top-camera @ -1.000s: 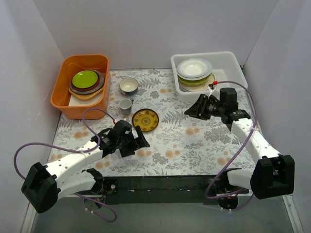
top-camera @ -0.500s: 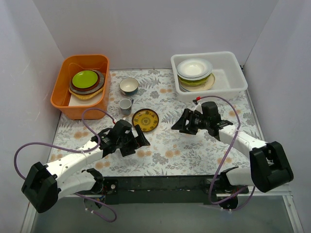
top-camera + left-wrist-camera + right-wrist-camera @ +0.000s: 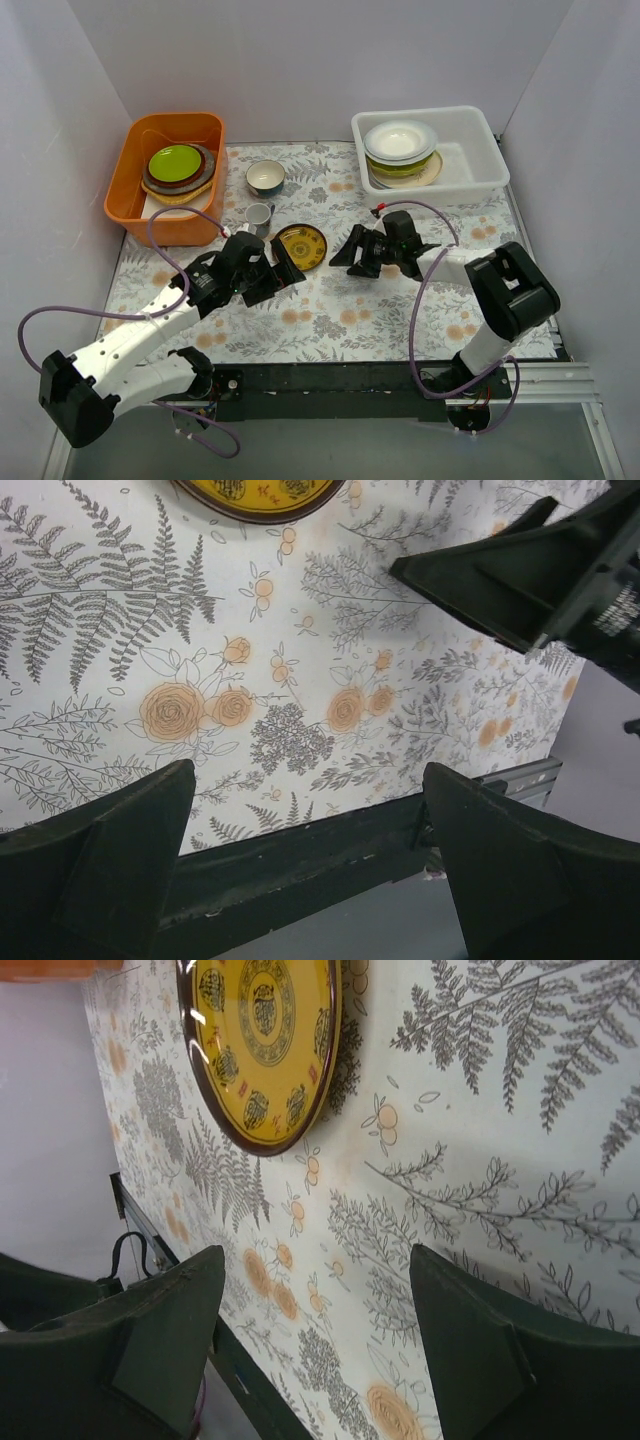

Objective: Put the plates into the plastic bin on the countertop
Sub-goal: Pick up the plate at the center of the board.

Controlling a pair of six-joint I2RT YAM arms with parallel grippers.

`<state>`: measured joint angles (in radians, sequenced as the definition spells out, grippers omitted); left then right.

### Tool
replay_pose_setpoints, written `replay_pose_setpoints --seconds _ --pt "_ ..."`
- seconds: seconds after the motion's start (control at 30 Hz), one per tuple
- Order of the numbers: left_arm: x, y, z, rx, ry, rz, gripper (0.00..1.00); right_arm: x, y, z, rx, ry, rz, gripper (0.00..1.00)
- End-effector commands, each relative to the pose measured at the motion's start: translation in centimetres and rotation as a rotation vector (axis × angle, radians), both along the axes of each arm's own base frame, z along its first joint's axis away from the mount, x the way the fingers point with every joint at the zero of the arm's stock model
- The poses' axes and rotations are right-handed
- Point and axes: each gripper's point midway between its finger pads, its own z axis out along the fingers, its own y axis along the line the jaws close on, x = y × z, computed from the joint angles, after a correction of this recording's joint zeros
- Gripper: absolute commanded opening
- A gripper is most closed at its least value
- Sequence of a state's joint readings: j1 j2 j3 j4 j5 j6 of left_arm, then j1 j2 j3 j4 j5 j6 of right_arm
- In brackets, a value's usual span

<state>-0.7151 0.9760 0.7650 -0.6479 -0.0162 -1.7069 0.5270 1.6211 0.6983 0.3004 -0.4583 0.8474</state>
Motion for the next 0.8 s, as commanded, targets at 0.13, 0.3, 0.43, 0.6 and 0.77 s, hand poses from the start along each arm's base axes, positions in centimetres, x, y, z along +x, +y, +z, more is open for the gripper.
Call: replay_pose_setpoints --seconds 0.13,0.3,0.43,0.6,0.77 --pt "0.5 1.4 3.2 0.042 -0.070 0.018 0.98 3.8 3.4 -0.1 0.084 -0.010 -0.063 0.75" --pt "0.4 1.8 3.5 0.048 -0.080 0.020 0.98 5.0 4.4 -0.8 0.088 0.022 -0.093 0.66" --pt "0.3 1.8 3.6 0.046 -0.084 0.016 0.98 5.4 4.9 -1.9 0.081 0.046 -0.111 0.61" --pt "0.4 1.8 3.5 0.050 -0.087 0.013 0.98 5.9 5.0 -2.9 0.062 0.067 -0.139 0.52" --pt "0.6 1.7 3.5 0.053 -0.087 0.007 0.98 5.8 5.4 -4.0 0.045 0.086 -0.145 0.41"
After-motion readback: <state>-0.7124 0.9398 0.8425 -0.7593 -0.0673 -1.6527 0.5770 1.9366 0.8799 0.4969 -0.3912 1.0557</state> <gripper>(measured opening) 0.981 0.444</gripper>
